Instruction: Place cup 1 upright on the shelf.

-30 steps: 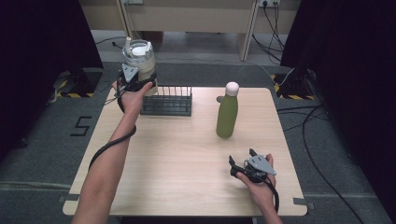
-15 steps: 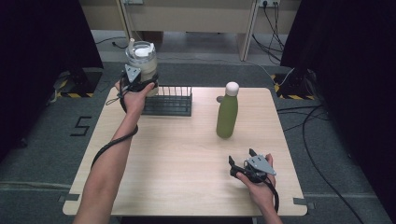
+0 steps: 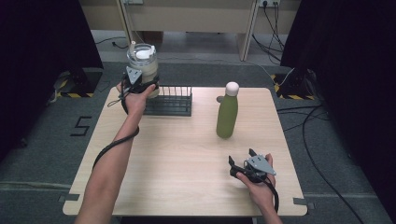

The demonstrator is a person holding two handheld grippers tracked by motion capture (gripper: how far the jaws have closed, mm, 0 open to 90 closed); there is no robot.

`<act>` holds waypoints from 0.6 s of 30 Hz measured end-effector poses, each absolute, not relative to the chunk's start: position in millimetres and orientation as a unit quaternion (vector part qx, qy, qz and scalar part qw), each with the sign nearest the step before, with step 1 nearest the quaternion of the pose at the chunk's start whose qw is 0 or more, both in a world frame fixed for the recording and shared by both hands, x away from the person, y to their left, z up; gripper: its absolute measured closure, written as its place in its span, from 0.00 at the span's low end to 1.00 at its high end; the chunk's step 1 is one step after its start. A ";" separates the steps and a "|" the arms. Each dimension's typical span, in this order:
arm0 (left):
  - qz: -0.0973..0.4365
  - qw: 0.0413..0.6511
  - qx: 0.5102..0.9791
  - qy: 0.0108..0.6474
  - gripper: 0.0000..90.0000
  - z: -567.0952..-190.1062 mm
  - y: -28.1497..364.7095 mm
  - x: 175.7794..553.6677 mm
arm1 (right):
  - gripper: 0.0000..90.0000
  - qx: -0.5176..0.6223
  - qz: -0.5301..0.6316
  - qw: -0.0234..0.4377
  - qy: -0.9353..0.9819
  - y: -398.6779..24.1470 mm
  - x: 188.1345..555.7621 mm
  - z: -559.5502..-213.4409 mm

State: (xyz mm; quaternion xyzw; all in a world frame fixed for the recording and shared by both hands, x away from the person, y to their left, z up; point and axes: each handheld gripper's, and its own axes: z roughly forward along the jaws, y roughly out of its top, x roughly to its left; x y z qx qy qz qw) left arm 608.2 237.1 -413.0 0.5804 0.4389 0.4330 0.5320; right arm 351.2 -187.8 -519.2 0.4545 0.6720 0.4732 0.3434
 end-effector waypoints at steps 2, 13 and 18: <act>0.432 0.533 0.580 0.439 0.11 -413.9 236.5 608.8 | 0.16 0.454 0.474 0.344 0.672 -187.9 351.2 -519.2; 0.437 0.531 0.579 0.438 0.11 -416.4 233.9 609.4 | 0.16 0.453 0.474 0.342 0.673 -187.5 351.1 -519.2; 0.437 0.528 0.581 0.439 0.11 -418.0 233.8 609.7 | 0.16 0.453 0.474 0.341 0.673 -187.3 350.9 -519.2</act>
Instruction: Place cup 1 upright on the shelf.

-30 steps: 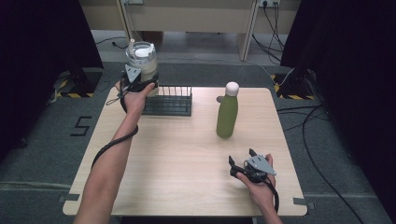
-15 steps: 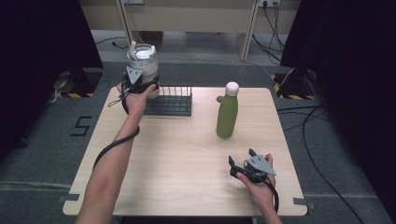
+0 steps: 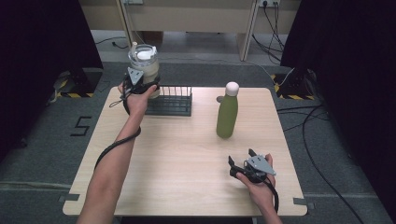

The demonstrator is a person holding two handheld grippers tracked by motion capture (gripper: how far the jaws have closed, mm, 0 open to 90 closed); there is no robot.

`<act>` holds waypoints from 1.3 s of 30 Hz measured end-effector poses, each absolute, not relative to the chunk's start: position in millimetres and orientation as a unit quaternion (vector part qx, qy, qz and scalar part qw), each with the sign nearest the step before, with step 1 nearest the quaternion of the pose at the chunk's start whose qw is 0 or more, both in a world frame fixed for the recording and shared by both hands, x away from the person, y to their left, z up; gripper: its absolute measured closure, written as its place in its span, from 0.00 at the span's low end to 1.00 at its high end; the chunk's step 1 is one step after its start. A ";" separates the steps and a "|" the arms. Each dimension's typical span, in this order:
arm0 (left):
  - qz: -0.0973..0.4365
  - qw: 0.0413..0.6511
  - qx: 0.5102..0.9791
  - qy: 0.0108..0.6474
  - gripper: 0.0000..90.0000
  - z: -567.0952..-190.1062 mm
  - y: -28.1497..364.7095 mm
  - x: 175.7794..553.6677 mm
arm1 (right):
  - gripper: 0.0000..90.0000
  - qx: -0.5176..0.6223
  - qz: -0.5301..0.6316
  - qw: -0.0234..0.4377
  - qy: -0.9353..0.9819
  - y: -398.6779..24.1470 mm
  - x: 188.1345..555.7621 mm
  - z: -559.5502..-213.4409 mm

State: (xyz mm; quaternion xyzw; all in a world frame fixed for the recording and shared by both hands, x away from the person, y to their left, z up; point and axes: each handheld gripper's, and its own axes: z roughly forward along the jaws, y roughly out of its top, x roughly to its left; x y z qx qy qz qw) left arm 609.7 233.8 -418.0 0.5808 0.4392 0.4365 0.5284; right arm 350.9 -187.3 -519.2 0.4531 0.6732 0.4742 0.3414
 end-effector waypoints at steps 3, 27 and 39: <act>0.436 0.528 0.579 0.443 0.11 -421.4 233.9 610.4 | 0.16 0.453 0.474 0.341 0.674 -187.2 350.9 -519.2; 0.426 0.517 0.590 0.451 0.11 -439.2 232.4 613.7 | 0.16 0.452 0.474 0.339 0.676 -186.8 351.5 -519.3; 0.420 0.517 0.591 0.454 0.11 -445.1 229.5 614.3 | 0.16 0.453 0.474 0.337 0.676 -186.0 351.2 -519.2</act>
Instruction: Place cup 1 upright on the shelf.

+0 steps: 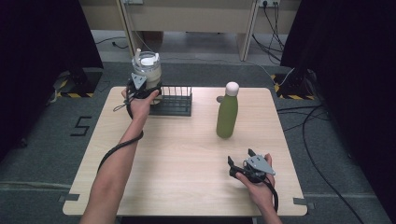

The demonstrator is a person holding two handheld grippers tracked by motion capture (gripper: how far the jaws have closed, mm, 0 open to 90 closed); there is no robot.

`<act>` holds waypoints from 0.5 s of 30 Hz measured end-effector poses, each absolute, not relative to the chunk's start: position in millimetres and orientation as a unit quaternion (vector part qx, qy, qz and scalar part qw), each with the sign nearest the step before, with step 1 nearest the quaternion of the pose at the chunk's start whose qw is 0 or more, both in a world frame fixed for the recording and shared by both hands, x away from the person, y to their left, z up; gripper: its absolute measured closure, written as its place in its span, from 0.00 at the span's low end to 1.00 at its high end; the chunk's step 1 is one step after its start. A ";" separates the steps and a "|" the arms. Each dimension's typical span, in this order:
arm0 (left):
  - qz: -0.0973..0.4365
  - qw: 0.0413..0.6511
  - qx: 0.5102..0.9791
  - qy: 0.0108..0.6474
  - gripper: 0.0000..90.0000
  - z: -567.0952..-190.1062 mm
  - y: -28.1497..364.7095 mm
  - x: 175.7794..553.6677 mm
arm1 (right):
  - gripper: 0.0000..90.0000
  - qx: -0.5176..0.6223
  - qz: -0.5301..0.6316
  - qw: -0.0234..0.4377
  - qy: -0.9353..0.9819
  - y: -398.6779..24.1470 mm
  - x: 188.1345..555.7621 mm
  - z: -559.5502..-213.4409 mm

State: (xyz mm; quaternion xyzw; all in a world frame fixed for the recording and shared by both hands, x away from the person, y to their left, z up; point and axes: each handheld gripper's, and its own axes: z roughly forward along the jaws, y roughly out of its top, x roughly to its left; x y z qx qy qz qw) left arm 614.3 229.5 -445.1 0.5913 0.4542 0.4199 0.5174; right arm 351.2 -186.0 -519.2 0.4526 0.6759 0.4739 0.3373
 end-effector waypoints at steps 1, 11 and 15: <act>0.419 0.517 0.592 0.453 0.11 -446.1 229.6 614.2 | 0.16 0.452 0.474 0.337 0.676 -186.0 351.2 -519.2; 0.415 0.517 0.592 0.458 0.11 -451.3 231.4 614.3 | 0.16 0.452 0.474 0.337 0.676 -186.0 351.3 -519.2; 0.412 0.517 0.592 0.461 0.11 -453.5 232.8 614.5 | 0.16 0.453 0.473 0.336 0.677 -185.6 351.2 -519.2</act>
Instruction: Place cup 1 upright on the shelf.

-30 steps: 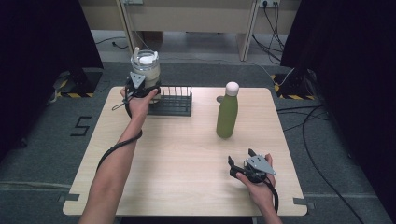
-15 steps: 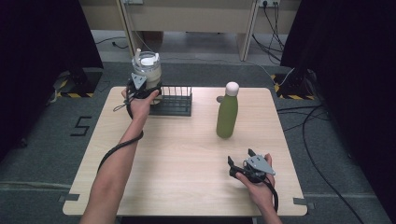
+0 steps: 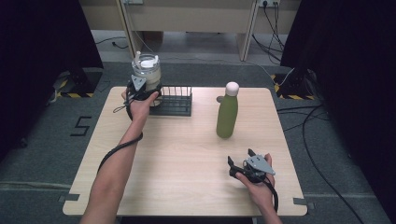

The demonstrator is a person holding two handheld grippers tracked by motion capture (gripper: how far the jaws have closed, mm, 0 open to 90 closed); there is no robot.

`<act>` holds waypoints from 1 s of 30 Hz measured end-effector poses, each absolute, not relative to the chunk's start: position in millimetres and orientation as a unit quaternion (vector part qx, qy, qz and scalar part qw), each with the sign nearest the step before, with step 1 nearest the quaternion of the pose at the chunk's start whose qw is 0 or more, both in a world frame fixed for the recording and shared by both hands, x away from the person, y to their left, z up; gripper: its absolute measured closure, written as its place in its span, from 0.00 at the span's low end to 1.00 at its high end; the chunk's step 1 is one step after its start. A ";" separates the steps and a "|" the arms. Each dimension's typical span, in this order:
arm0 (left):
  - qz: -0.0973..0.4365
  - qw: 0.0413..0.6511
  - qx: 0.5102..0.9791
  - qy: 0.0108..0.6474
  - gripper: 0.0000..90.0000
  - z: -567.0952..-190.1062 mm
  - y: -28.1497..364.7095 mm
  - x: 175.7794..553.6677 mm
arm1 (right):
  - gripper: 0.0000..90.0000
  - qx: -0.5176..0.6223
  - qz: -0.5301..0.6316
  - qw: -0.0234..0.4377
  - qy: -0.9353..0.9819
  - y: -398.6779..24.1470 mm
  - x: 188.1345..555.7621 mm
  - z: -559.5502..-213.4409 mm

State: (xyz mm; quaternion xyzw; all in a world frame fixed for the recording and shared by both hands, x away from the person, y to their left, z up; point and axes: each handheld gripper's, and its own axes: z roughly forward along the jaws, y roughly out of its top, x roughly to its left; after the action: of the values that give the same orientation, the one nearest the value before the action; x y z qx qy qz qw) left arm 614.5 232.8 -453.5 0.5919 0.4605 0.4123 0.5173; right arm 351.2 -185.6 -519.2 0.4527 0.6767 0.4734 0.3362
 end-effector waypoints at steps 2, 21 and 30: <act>0.411 0.517 0.592 0.461 0.11 -453.2 233.1 614.6 | 0.16 0.452 0.474 0.337 0.677 -185.5 351.4 -519.2; 0.398 0.522 0.602 0.455 0.11 -453.3 237.0 618.6 | 0.16 0.450 0.473 0.337 0.679 -184.8 351.7 -519.3; 0.410 0.522 0.601 0.445 0.07 -447.4 236.7 615.9 | 0.16 0.448 0.471 0.338 0.681 -184.4 351.6 -519.3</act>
State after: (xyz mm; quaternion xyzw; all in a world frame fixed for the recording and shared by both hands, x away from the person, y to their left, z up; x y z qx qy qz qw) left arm 615.9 236.7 -447.4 0.6013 0.4454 0.4097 0.5217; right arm 351.6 -184.4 -519.3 0.4479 0.6806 0.4713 0.3378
